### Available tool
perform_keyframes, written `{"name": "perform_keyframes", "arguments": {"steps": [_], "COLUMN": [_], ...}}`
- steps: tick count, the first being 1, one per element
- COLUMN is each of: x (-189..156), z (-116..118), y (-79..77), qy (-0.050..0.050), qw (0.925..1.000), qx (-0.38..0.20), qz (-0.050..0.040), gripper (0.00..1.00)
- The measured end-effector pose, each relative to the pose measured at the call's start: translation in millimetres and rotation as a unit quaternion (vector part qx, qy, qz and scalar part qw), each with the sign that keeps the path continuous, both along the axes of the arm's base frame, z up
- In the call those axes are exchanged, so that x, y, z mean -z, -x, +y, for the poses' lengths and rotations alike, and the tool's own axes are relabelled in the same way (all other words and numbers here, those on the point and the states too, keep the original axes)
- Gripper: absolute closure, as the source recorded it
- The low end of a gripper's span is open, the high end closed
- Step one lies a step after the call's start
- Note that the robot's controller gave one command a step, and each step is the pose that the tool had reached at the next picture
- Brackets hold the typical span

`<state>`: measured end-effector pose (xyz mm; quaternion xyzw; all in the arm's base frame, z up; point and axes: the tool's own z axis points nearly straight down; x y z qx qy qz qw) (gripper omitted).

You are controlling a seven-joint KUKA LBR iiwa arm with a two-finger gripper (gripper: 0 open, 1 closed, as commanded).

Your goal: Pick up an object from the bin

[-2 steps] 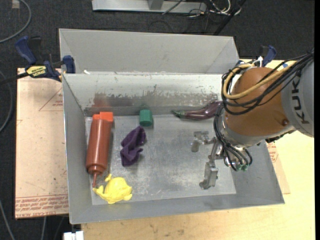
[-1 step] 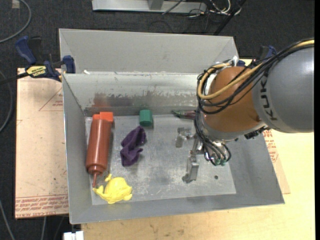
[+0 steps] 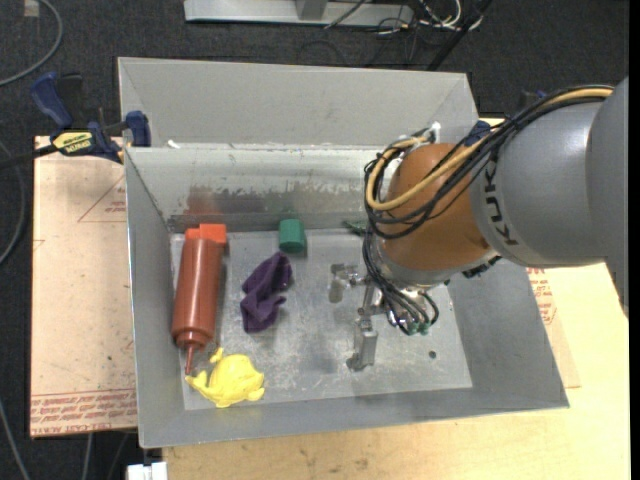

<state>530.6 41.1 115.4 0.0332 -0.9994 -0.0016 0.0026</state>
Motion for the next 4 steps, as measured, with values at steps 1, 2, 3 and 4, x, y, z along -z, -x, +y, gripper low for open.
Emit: {"name": "perform_keyframes", "arguments": {"steps": [1, 2, 3, 4], "x": [20.0, 12.9, -14.1, -7.4], "z": [15.2, 44.9, 63.1, 83.4], "y": [-3.4, -27.2, -42.1, -58.0], "qy": [0.001, 0.001, 0.000, 0.000], "qw": [0.9998, 0.9982, 0.9993, 0.9980], "qx": [-0.020, 0.060, -0.037, -0.062], "qz": [-0.0041, -0.0016, -0.0040, -0.0069], "gripper": [0.00, 0.00, 0.00, 0.00]}}
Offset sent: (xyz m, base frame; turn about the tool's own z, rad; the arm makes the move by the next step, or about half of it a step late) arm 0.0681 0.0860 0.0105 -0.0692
